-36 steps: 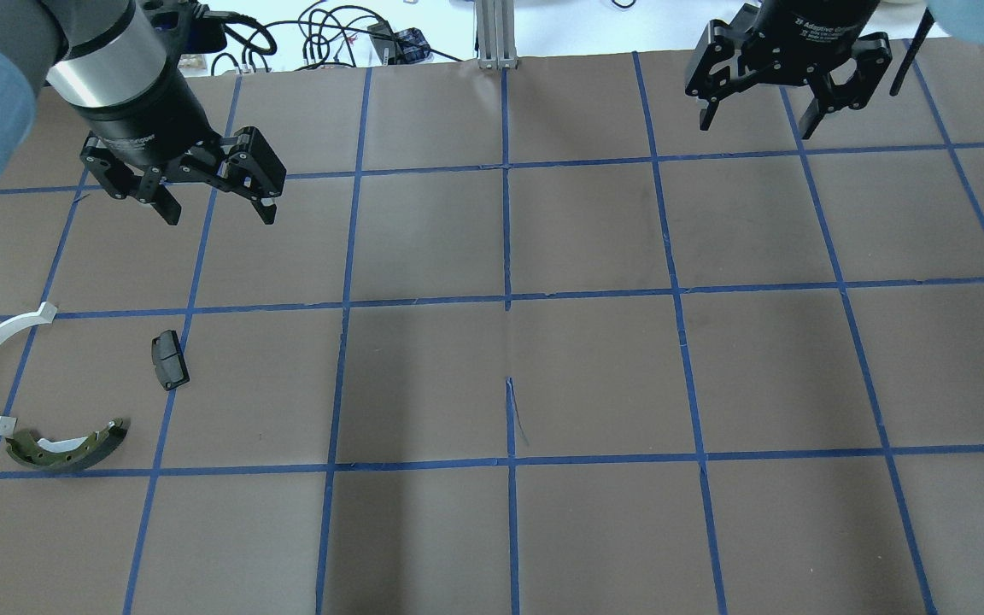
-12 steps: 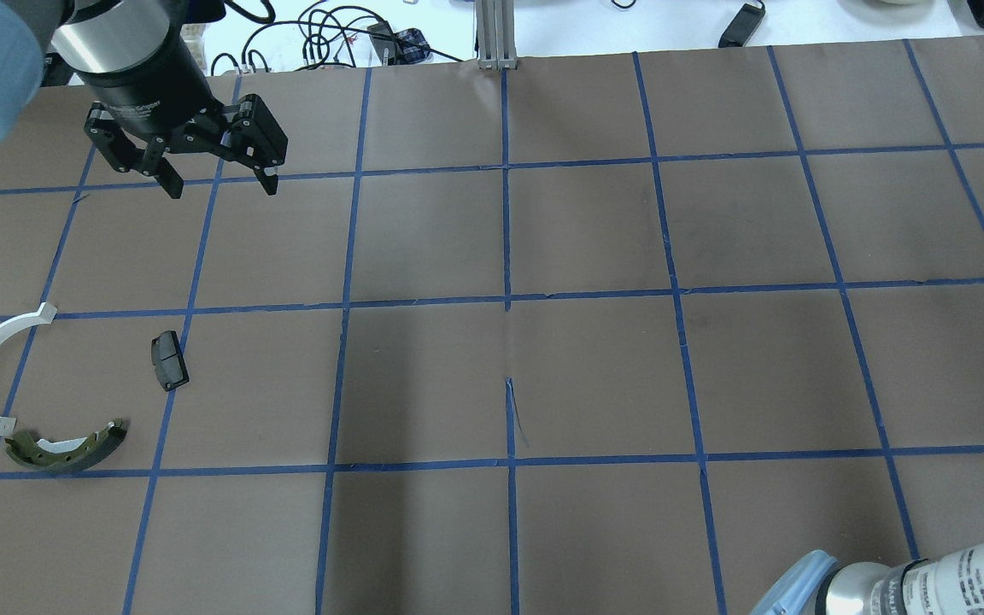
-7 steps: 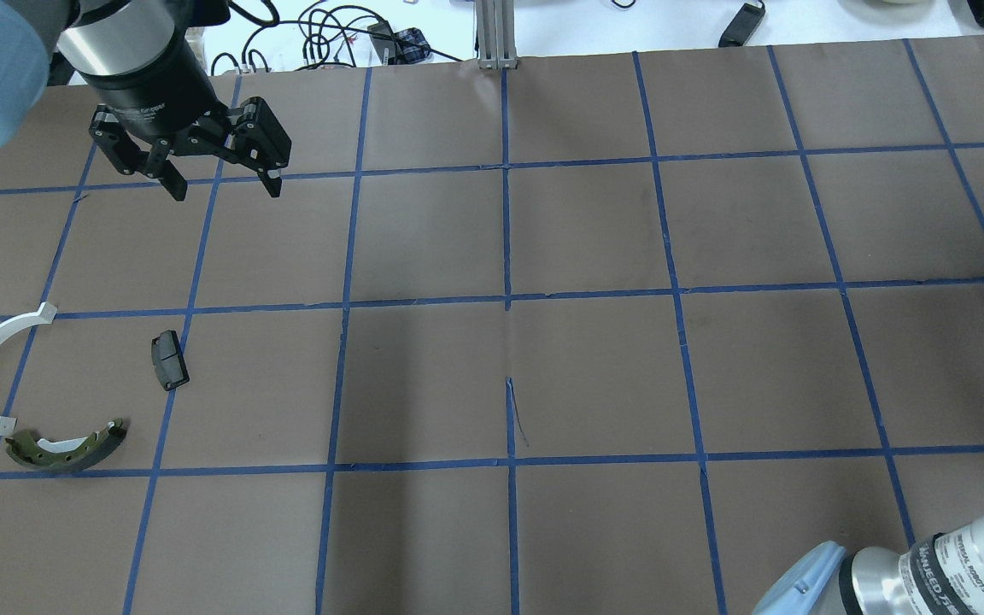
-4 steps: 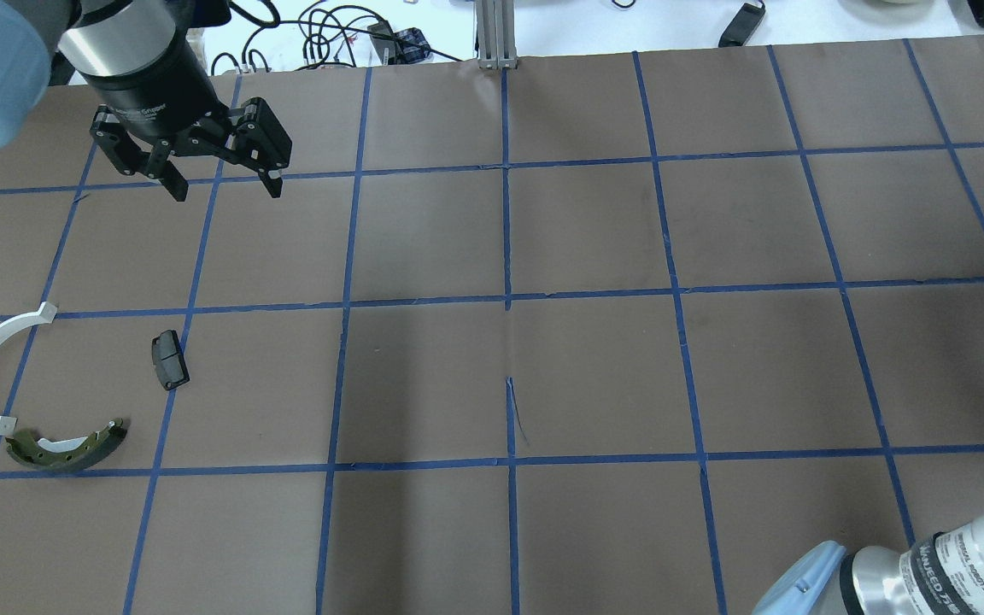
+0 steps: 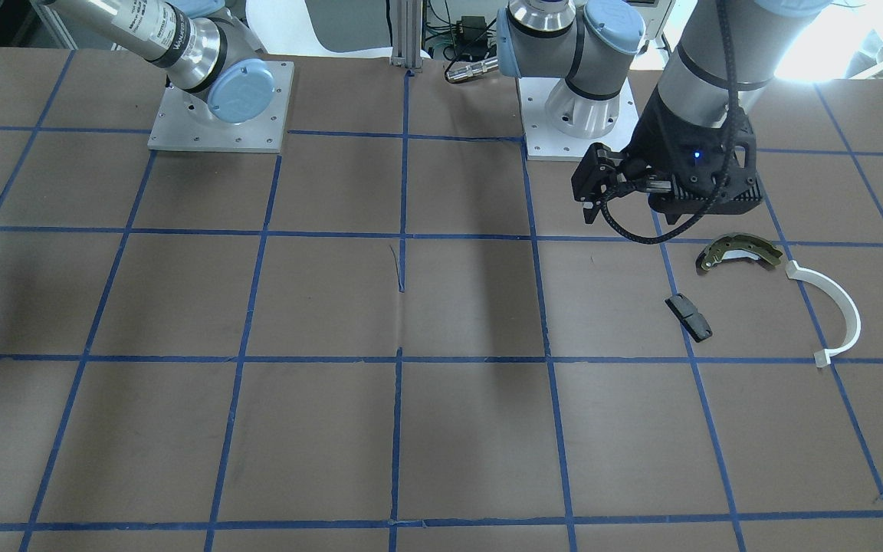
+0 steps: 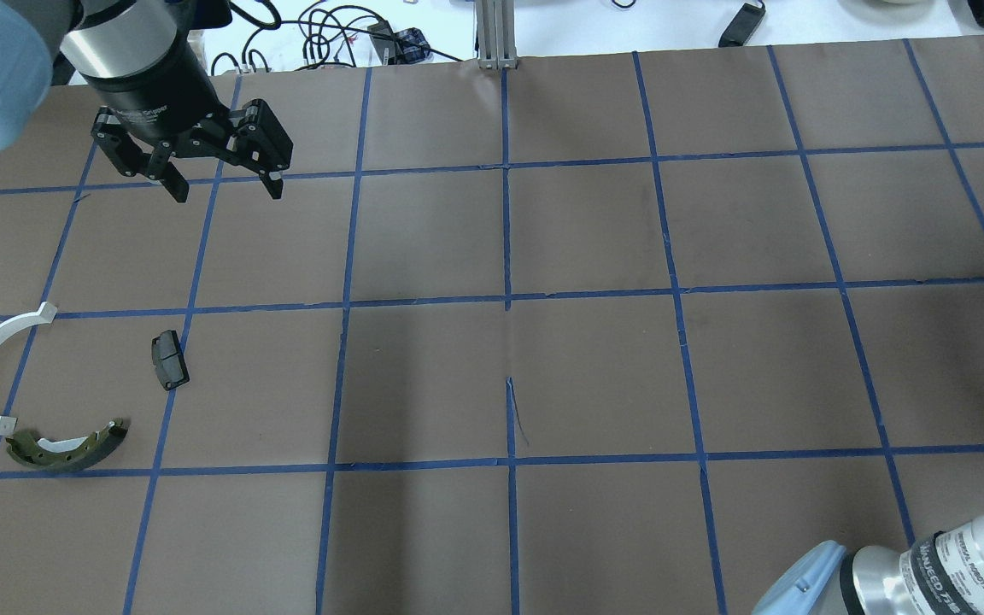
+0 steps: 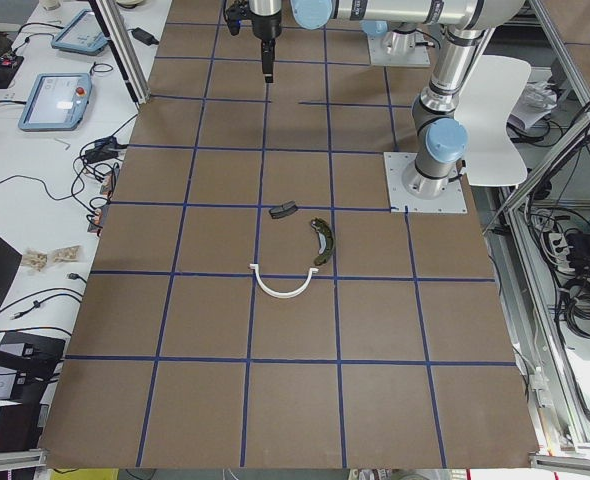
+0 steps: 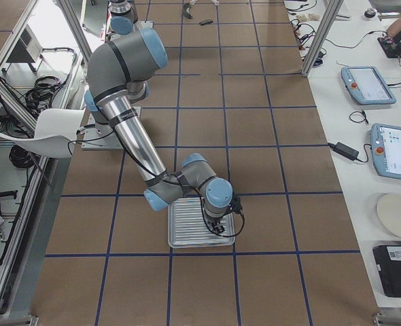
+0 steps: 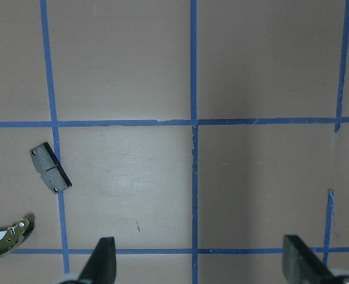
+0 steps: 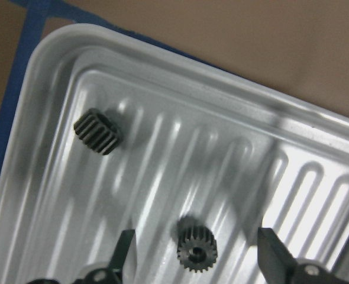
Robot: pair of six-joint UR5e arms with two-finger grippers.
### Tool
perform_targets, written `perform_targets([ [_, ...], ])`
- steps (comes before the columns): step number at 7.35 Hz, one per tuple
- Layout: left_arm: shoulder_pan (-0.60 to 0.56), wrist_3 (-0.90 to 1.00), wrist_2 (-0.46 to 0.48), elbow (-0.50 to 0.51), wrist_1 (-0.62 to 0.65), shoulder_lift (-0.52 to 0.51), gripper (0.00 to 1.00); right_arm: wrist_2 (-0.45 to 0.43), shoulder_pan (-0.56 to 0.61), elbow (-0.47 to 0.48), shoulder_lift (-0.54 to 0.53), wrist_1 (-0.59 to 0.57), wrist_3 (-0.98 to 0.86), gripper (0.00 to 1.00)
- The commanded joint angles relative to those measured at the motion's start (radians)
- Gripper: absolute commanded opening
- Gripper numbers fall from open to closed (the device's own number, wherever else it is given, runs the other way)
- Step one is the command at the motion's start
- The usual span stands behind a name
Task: Place bearing gear from tray to pile
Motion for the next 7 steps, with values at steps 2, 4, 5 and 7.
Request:
perform_targets([
  [2,-0.001,0.000,-0.001,-0.001,0.000,0.002,1.00,-0.004,0.000,0.001,-0.005,0.001,-0.004,0.01],
  [4,-0.001,0.000,0.001,-0.001,0.000,0.002,1.00,-0.030,0.003,-0.009,-0.025,0.022,0.019,0.00],
  [5,-0.001,0.000,0.001,-0.001,0.000,0.000,1.00,-0.028,0.015,-0.006,-0.095,0.047,0.059,0.00],
  [7,-0.001,0.002,0.001,-0.002,0.000,0.002,1.00,-0.022,0.136,-0.002,-0.238,0.218,0.297,0.00],
])
